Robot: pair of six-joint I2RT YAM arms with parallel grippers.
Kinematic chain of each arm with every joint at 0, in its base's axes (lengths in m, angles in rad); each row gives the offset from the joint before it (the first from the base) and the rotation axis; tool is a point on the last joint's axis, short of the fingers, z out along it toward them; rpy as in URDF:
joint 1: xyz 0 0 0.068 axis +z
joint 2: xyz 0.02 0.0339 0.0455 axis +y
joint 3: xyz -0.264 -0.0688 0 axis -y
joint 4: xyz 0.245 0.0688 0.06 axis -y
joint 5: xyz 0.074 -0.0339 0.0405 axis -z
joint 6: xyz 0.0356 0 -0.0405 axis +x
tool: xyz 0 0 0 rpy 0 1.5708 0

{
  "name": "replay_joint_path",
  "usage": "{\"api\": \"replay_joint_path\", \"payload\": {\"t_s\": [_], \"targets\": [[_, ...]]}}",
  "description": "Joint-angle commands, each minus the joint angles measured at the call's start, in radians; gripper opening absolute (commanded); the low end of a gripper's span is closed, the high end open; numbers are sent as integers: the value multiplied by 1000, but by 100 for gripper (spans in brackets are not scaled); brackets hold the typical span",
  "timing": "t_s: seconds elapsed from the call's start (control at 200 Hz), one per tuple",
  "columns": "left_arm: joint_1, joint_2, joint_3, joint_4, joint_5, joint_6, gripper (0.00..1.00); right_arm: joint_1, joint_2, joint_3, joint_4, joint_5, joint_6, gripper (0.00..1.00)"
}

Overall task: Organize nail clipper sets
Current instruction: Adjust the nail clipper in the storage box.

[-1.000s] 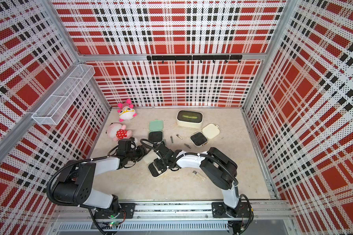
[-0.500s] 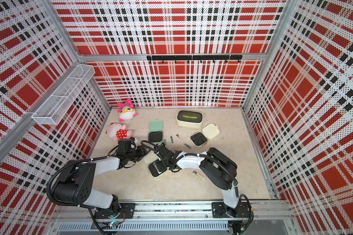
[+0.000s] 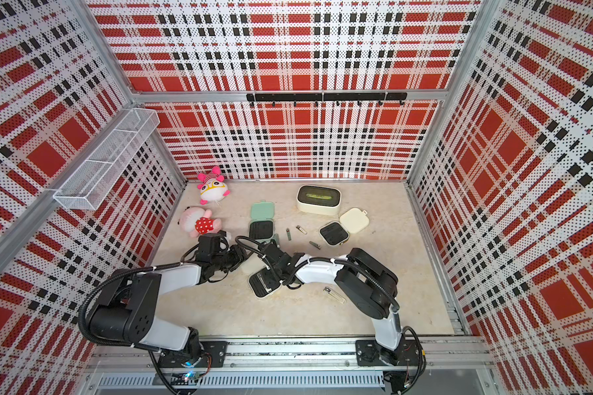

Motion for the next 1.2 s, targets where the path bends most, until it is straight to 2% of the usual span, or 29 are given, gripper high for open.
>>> {"api": "replay_joint_path", "payload": {"t_s": [0.0,0.195,0.501,0.962,1.197], "targets": [[2,22,-12,-83,-3,10,64,7,-17,44,-38,55,-10,41],[2,17,-13,-87,-4,12,64,0,-46,40,-62,96,-20,52],[2,21,-12,-86,-6,12,64,-30,-60,-45,-14,32,-12,60],[2,20,-15,-87,-6,10,64,-48,-47,-68,22,-2,2,55],[2,20,-16,-87,-6,11,64,-49,-41,-79,31,-9,8,45]]}}
